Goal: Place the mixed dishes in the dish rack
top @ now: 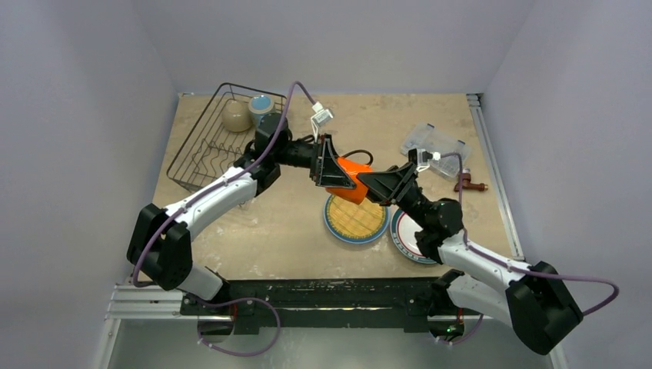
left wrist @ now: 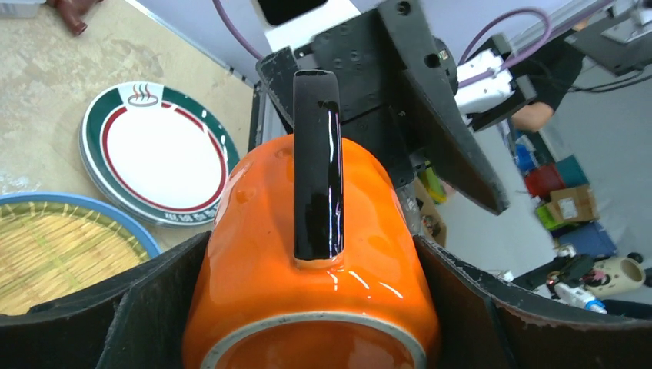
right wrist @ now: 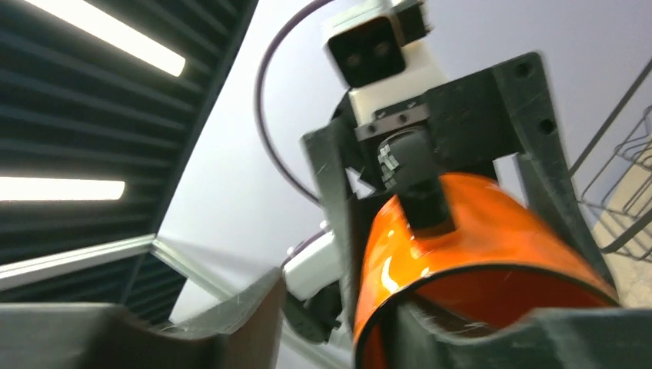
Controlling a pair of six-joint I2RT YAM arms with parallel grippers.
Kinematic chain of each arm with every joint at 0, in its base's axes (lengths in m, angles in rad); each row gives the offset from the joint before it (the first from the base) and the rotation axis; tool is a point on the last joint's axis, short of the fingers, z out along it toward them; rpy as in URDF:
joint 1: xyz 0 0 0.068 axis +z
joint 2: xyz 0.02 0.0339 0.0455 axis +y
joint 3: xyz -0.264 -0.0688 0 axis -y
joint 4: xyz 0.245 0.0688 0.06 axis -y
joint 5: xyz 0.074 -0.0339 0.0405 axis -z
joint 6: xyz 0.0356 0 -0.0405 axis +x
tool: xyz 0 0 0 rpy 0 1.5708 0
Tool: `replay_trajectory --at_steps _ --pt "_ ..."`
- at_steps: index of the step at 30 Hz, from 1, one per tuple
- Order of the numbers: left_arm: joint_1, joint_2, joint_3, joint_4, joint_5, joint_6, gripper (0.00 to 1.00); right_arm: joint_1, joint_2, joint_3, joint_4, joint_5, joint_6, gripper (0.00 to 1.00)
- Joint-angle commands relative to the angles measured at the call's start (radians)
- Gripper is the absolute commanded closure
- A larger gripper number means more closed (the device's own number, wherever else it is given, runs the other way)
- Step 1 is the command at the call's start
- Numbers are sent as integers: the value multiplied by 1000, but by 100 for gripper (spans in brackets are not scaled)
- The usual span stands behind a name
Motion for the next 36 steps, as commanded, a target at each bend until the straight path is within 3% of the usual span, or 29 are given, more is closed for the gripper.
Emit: replay_trajectory --at_steps 1,7,8,13,15,17,19,26,32,36 --pt "38 -11 6 71 38 -71 100 -7 -76 54 33 4 -97 44" --pt "76 -7 -14 143 24 -142 100 -6 -96 86 -145 -19 -158 3" --pt "86 -9 -17 151 15 -146 100 -6 -100 95 -197 -26 -176 1" --pt "149 -11 -16 58 -48 -122 100 -7 -141 169 -574 -45 -340 1" --pt "177 -27 13 -136 -125 -17 100 -6 -163 230 -819 4 -444 1" --pt "183 -51 82 -460 -293 191 100 -7 -158 319 -1095 89 -543 1" --pt "183 -63 150 -657 -454 329 100 -6 -127 403 -1329 153 -623 1" --pt "203 -140 135 -714 -686 375 100 -6 -87 448 -1464 200 -758 1" --pt "203 -244 137 -808 -1142 417 100 -5 -22 514 -1710 401 -943 1" --pt "203 -287 91 -786 -1388 421 100 -4 -26 471 -1754 508 -1001 1"
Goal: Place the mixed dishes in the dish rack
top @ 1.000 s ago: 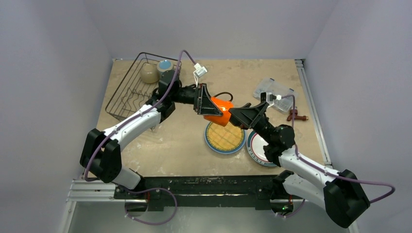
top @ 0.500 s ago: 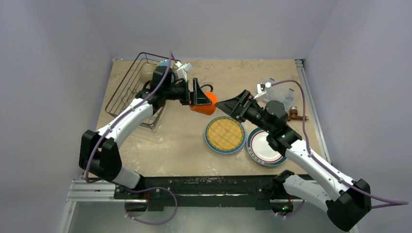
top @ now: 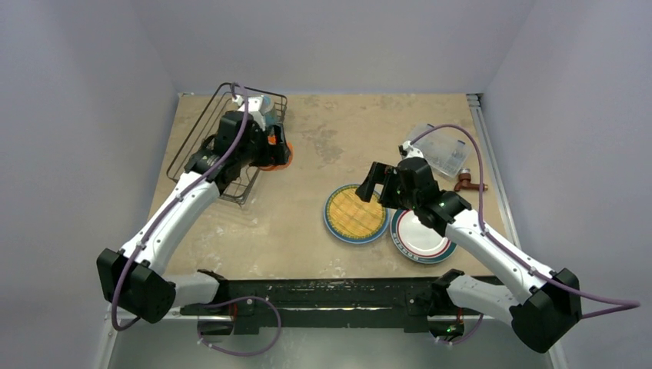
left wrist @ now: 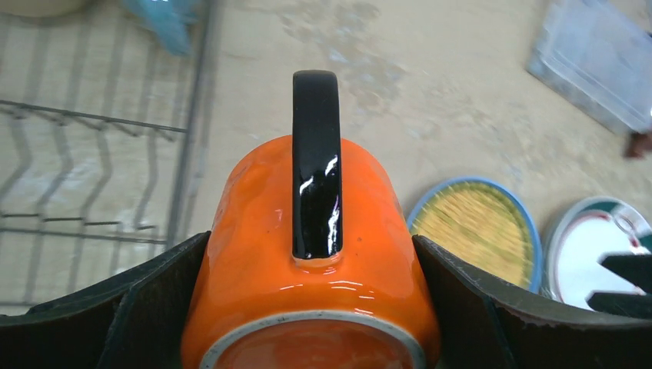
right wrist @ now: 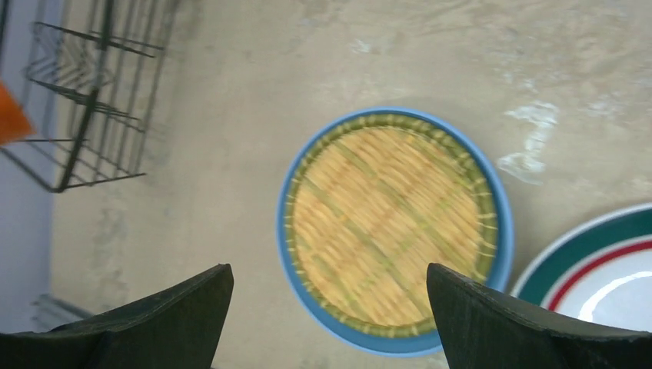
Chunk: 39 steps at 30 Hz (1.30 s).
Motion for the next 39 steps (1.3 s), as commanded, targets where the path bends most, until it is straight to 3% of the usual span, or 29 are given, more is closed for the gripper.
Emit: replay_trajectory --at_steps 1,5,8,12,16,24,31,39 --pt "6 -77 6 43 -384 33 100 1 -19 -5 -101 165 -131 1" --pt "10 -52 9 54 -479 43 100 -1 -33 -35 -71 155 -173 1" --pt "40 -4 65 1 -504 -34 100 1 -50 -51 -72 177 -207 1" --pt "112 72 226 -121 -530 -251 100 1 -86 -93 -58 194 -232 1" --pt "246 211 376 -207 -357 -500 100 1 -119 -137 -4 112 -247 1" --pt "319 608 837 -515 -354 -666 100 1 -281 -215 61 113 -249 1" --pt "362 745 894 -551 -315 -778 100 1 -296 -226 76 100 -255 1" --pt "377 885 939 -479 -240 -805 100 1 -299 -226 76 105 -256 1"
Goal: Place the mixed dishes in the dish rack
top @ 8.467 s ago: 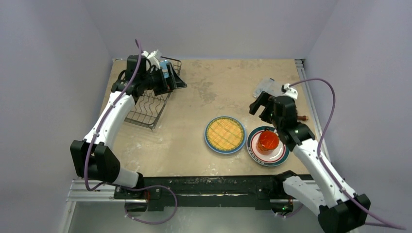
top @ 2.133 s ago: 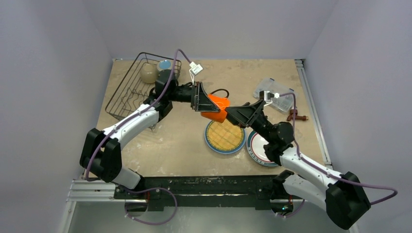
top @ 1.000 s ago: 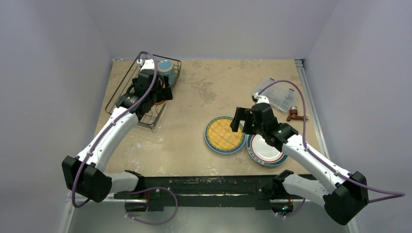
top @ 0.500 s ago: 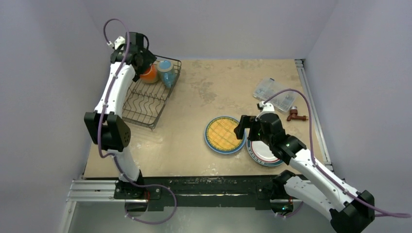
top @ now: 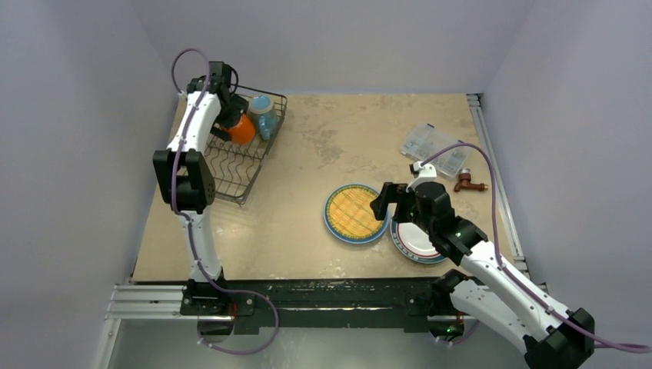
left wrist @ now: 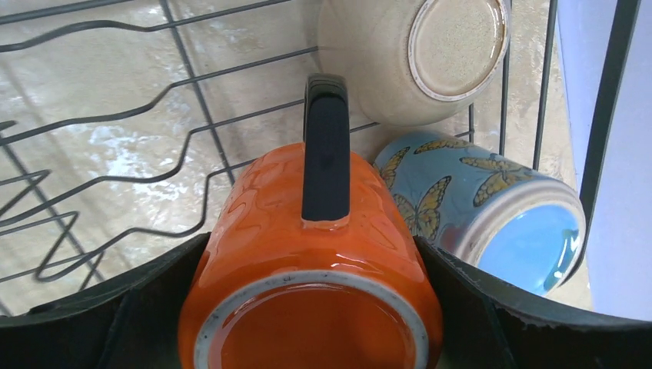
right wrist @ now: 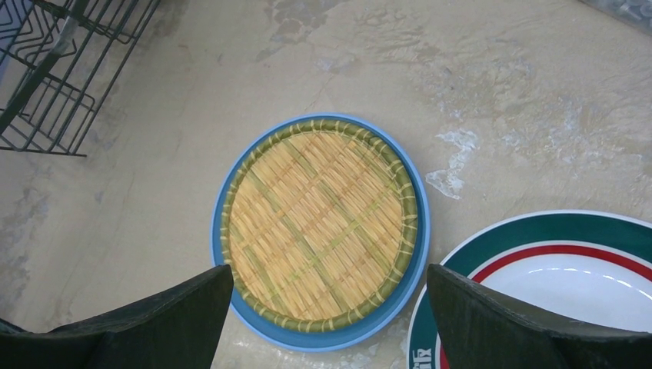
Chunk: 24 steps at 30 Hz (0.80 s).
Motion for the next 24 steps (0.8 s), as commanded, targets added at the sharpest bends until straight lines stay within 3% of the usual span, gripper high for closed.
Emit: replay_trajectory --at_steps 1,15,22,24 --pt "8 43 65 62 42 -39 100 1 -28 -3 43 -7 -15 1" --pt "12 108 83 72 32 -43 100 1 -18 1 41 0 -16 1" --pt "12 110 81 114 28 -26 56 1 -34 -5 46 -3 -18 1" --pt "11 106 82 127 25 -1 38 1 -33 -5 45 -3 -18 1"
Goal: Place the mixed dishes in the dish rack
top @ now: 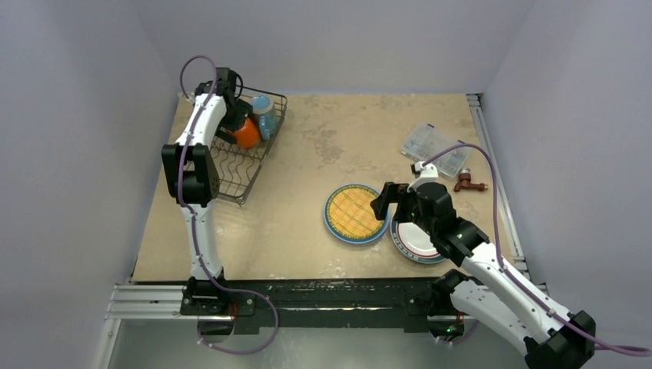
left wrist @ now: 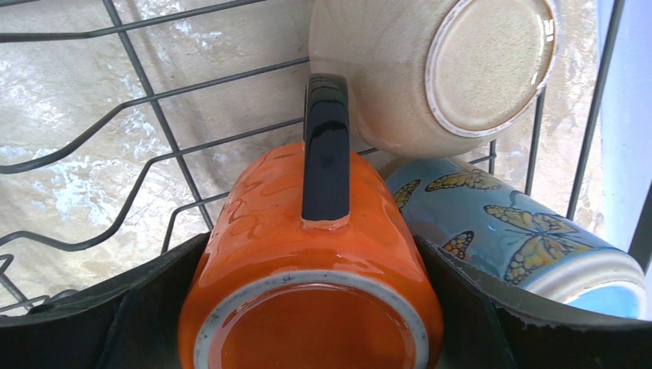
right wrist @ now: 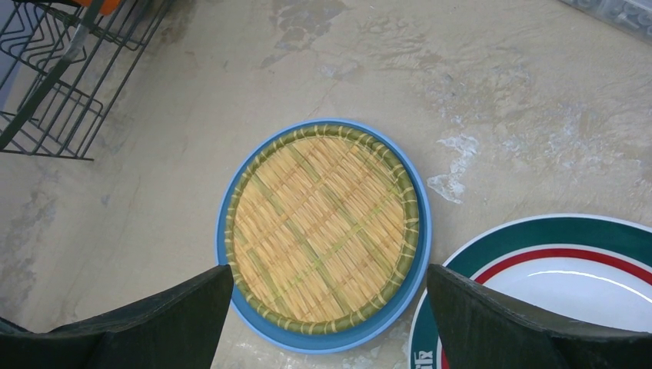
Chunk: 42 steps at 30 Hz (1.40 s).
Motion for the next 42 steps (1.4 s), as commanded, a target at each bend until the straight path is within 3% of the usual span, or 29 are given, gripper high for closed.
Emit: replay_trajectory --at_steps 1,5,7,23,30,37,42 --pt "8 -29 37 75 -10 29 34 1 -11 0 40 -5 -17 1" --pt "12 -36 39 71 -10 49 6 1 -1 2 40 -6 -18 1" --pt "11 -37 41 76 0 58 0 1 4 4 41 -11 -20 1" --pt "53 -71 94 35 55 130 0 1 -3 0 47 -28 -27 1" --pt "67 -155 71 77 95 197 0 -1 23 5 48 -31 -33 1" --pt "56 -426 -123 197 182 293 1 1 35 8 46 -21 -30 1" --pt "-59 -687 -474 418 276 418 1 1 37 9 42 3 -24 1"
